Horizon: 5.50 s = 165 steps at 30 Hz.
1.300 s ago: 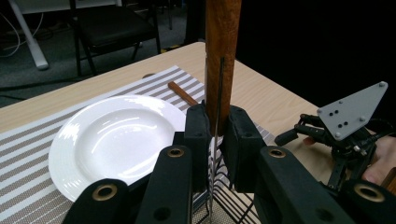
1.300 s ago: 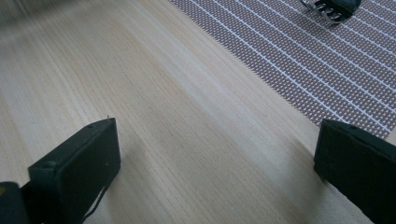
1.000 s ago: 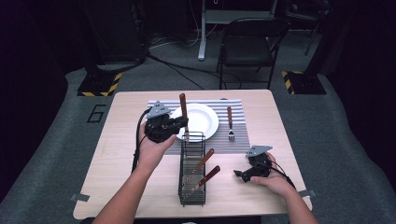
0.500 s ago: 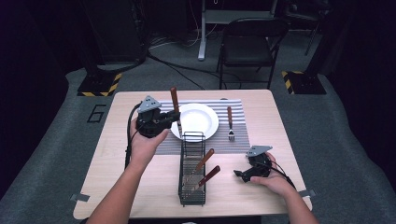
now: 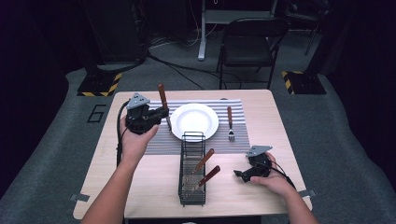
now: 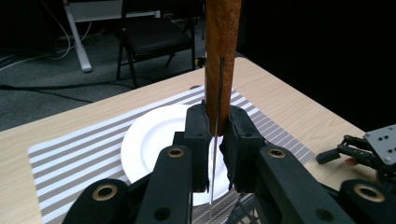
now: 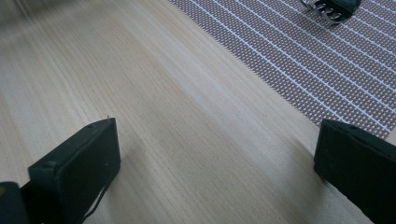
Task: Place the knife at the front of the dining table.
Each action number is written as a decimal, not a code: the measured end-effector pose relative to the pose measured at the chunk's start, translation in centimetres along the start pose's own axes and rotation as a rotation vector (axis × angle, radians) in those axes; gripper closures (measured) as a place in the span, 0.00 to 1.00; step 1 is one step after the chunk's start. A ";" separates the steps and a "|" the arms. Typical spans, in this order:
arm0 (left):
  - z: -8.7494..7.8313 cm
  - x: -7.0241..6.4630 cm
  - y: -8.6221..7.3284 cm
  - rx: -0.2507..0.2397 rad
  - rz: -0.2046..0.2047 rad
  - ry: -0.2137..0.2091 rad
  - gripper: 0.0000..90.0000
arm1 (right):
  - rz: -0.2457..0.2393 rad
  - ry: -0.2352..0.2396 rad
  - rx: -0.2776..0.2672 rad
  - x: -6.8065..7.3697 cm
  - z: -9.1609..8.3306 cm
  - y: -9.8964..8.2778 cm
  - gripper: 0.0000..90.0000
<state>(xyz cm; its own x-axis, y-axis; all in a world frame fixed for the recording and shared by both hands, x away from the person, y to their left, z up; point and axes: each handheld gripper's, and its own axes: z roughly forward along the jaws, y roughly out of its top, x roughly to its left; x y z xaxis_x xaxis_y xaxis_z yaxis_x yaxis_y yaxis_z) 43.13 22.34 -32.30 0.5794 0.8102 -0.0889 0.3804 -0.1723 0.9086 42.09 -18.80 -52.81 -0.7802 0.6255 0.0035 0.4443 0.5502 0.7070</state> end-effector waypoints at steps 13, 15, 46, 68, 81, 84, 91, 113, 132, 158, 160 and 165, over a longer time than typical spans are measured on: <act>0.2 1.8 0.0 0.009 -0.025 0.047 0.89 | 0.000 0.000 0.000 0.0 0.0 0.0 0.00; 0.4 2.1 -0.1 0.011 -0.032 0.050 0.89 | 0.000 0.000 0.000 0.0 0.0 0.0 0.00; 4.3 5.4 -4.3 0.118 -0.135 0.106 0.89 | -0.002 0.000 0.000 0.0 0.0 0.0 0.00; 5.7 7.7 -8.0 0.203 -0.181 0.179 0.90 | -0.008 -0.001 0.002 0.0 0.0 0.0 0.00; 6.5 8.4 -9.0 0.223 -0.205 0.193 0.89 | -0.007 0.001 0.001 0.0 0.0 0.0 0.00; 6.7 8.6 -9.1 0.225 -0.216 0.195 0.89 | -0.007 0.001 0.002 0.0 0.0 0.0 0.00; 7.5 8.6 -8.9 0.231 -0.212 0.198 0.90 | -0.007 -0.001 0.002 0.0 0.0 0.0 0.00; 10.2 10.0 -9.6 0.220 -0.280 0.208 0.90 | -0.001 0.000 0.000 0.0 0.0 0.0 0.00; 12.9 11.6 -10.8 0.233 -0.380 0.217 0.89 | 0.000 0.000 0.000 0.0 0.0 0.0 0.00; 14.9 13.0 -12.8 0.216 -0.514 0.231 0.89 | 0.000 -0.002 0.000 0.0 0.0 0.0 0.00; 15.1 13.0 -12.9 0.214 -0.523 0.240 0.89 | 0.000 0.000 0.000 0.0 0.0 0.0 0.00; 15.1 13.2 -13.1 0.208 -0.539 0.241 0.89 | 0.000 -0.001 0.001 0.0 0.0 0.0 0.00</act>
<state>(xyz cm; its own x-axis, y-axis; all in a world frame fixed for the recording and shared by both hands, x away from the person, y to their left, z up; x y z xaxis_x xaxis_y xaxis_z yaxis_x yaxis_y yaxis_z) 56.72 26.83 -51.51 0.0970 0.9130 -0.3964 0.7202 0.2105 0.6611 42.09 -18.80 -52.80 -0.7797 0.6261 0.0025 0.4444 0.5506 0.7066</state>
